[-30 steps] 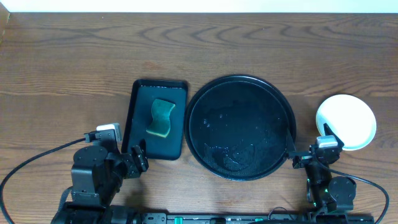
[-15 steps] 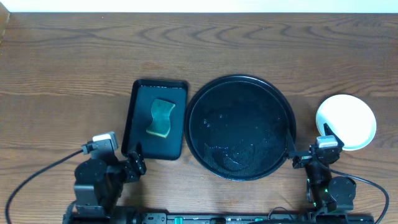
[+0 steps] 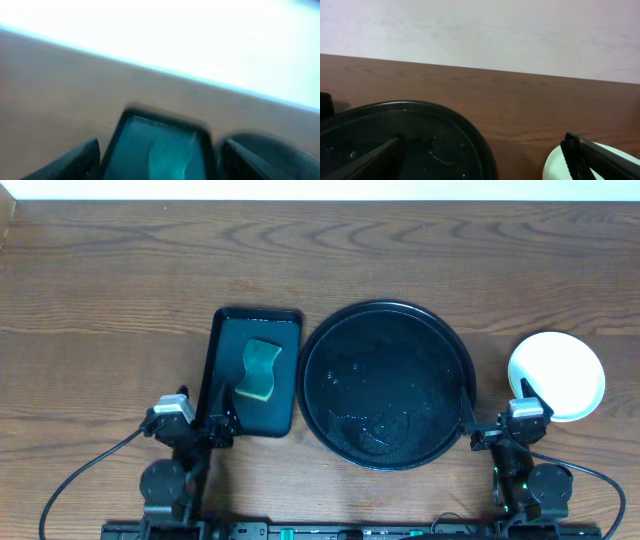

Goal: Clean dirty plates on tray and stack at the side

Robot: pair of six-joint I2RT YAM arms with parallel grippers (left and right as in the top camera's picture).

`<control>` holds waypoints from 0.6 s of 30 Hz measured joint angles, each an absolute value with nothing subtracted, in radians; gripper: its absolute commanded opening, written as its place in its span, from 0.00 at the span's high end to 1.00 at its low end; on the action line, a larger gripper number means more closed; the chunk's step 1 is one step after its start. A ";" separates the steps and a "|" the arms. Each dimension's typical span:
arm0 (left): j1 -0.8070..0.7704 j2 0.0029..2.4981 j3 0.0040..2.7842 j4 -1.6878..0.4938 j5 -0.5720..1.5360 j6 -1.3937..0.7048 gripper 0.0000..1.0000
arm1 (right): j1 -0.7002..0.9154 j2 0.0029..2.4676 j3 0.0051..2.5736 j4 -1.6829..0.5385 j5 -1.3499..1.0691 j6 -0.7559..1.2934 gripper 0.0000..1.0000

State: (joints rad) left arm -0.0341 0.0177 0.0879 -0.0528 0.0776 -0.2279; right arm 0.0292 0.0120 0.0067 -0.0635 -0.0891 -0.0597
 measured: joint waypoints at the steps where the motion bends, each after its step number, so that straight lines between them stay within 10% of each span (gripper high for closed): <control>1: -0.034 0.015 0.068 0.006 0.078 -0.226 0.22 | 0.029 0.012 0.007 -0.063 -0.089 -0.060 0.01; 18: -0.033 0.010 0.013 -0.020 0.067 -0.104 0.22 | 0.029 0.012 0.007 -0.064 -0.089 -0.060 0.01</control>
